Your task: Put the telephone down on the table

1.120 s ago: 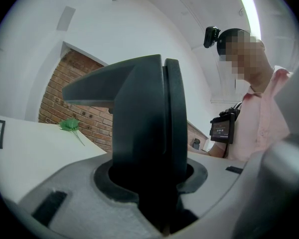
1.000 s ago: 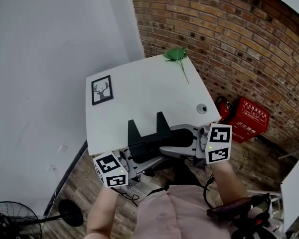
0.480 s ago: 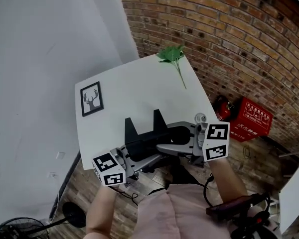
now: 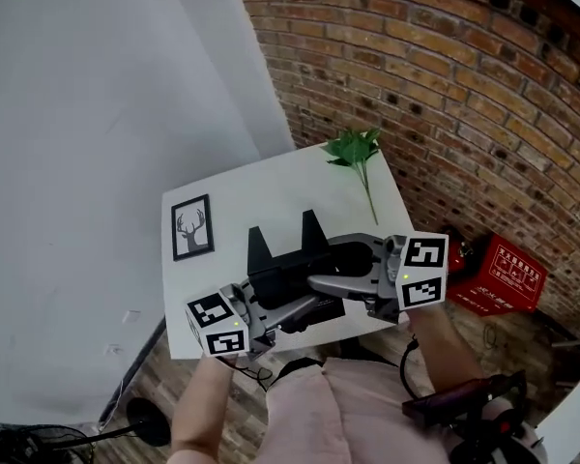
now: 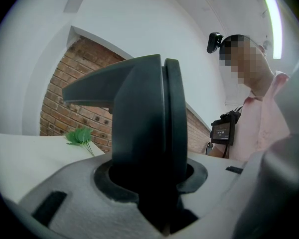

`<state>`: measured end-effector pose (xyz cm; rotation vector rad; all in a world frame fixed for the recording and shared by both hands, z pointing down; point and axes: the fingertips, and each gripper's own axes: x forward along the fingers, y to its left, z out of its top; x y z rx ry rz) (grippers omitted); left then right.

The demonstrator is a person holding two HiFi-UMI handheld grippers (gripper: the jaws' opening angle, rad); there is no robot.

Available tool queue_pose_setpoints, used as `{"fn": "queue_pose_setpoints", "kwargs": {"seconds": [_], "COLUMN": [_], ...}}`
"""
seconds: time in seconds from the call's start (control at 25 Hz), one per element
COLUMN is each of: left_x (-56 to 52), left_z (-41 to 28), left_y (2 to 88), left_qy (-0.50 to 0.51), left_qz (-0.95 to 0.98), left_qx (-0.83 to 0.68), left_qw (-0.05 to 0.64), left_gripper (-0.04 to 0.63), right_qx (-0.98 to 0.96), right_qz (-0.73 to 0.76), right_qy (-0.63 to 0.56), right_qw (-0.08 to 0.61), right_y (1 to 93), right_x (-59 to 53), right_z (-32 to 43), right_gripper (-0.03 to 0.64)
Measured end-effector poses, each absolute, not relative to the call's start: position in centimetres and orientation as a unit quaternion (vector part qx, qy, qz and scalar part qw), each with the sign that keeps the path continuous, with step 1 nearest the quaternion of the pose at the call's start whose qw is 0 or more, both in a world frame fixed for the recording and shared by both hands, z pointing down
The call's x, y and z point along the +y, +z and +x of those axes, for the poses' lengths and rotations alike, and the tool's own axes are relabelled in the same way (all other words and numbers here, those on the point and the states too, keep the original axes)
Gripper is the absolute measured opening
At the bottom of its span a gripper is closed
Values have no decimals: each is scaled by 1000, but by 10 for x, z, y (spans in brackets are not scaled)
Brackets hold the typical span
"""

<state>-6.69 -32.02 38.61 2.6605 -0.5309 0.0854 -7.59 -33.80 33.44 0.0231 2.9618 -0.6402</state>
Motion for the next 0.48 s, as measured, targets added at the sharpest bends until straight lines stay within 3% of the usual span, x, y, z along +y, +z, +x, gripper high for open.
{"fn": "queue_pose_setpoints", "kwargs": {"seconds": [0.48], "left_x": [-375], "left_z": [-91], "left_y": [381], "left_qy": [27], "left_qz": [957], "left_qx": [-205], "left_qw": [201], "left_gripper": [167], "right_qx": [978], "right_qz": [22], "right_qy": [-200], "right_qw": [45], "right_y": [326], "right_x": [-392], "right_z": [-101], "right_gripper": [183]}}
